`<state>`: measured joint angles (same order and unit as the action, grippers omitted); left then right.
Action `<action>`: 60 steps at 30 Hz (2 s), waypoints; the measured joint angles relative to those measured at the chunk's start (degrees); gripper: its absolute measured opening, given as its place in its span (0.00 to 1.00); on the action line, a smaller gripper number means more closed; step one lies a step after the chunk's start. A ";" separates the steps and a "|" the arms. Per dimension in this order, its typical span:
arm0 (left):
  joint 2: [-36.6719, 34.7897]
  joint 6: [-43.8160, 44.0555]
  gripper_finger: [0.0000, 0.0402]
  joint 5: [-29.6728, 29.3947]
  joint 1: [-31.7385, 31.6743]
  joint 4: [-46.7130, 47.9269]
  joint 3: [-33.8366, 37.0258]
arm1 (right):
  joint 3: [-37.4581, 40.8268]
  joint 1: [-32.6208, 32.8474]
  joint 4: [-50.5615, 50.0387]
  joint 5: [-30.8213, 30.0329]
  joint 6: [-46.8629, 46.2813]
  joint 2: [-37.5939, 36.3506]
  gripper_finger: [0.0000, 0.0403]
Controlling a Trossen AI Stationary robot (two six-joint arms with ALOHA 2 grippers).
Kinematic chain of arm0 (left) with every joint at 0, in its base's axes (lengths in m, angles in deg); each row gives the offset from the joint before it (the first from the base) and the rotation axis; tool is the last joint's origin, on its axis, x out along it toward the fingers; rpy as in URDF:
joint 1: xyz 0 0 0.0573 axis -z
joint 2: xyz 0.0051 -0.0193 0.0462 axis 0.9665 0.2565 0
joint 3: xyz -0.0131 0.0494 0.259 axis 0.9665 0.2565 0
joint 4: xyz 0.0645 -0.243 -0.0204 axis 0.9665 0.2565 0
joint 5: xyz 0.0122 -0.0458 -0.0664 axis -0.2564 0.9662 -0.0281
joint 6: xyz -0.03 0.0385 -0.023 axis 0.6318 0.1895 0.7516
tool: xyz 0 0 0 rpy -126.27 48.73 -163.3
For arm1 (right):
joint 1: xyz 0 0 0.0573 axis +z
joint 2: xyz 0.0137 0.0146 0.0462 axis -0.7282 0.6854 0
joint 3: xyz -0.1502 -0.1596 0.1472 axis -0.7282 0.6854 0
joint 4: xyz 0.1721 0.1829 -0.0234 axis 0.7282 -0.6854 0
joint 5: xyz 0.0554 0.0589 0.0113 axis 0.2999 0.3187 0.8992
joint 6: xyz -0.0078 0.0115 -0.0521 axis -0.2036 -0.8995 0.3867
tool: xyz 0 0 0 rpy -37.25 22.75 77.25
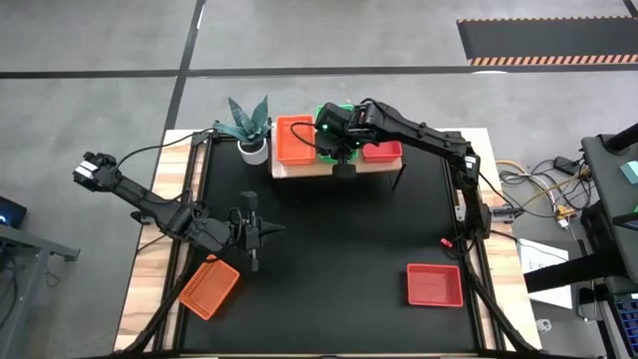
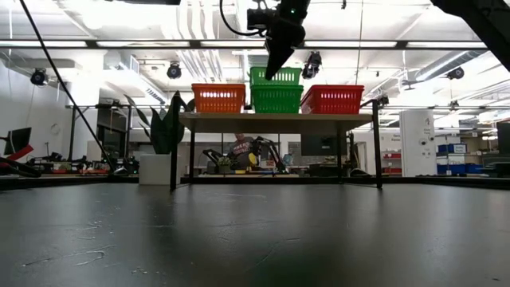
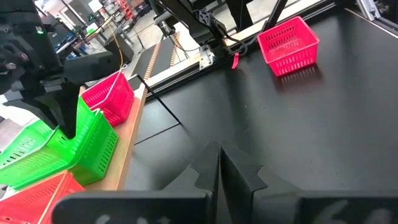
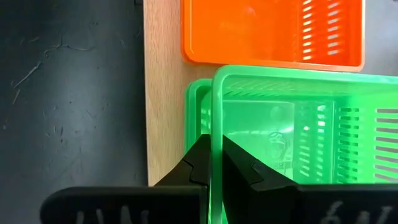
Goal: Stack baskets on shelf by color
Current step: Stack the green bin on top of the green bins on the shelf, then stack the orange bin on top of the orange bins on the shelf
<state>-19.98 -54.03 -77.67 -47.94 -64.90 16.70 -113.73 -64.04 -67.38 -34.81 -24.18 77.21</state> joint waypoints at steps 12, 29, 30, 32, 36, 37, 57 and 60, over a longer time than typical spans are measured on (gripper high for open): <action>0.00 0.00 0.00 -0.02 0.00 -0.13 0.04 | 0.69 0.00 0.45 -0.07 -0.37 0.00 0.03; 0.00 0.02 0.00 0.00 0.00 -0.13 0.04 | 2.89 0.00 2.68 -0.13 -0.34 0.00 0.03; 0.00 0.02 0.00 -0.02 0.00 -0.13 0.04 | 2.89 0.00 2.68 -0.13 -0.33 0.00 0.03; 0.00 0.02 0.00 0.00 0.00 -0.13 0.04 | 2.91 0.00 2.66 -0.13 -0.36 0.00 0.05; 0.00 0.02 0.00 0.00 0.00 -0.15 0.04 | 2.89 0.00 2.63 -0.16 -0.79 0.00 0.11; 0.00 0.02 0.00 -0.02 0.00 -0.13 0.04 | 2.89 0.00 2.63 -0.23 -0.83 0.00 0.13; 0.00 0.07 0.00 0.02 0.00 -0.52 0.04 | -4.76 1.72 -3.80 -0.63 -5.37 -0.74 0.15; 0.00 0.34 0.00 0.02 0.01 -0.47 0.04 | -4.71 2.62 -4.58 -0.57 -5.37 -0.76 0.08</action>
<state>-19.98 -53.69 -77.65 -47.92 -65.37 16.74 -118.43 -61.42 -71.96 -35.38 -29.55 76.45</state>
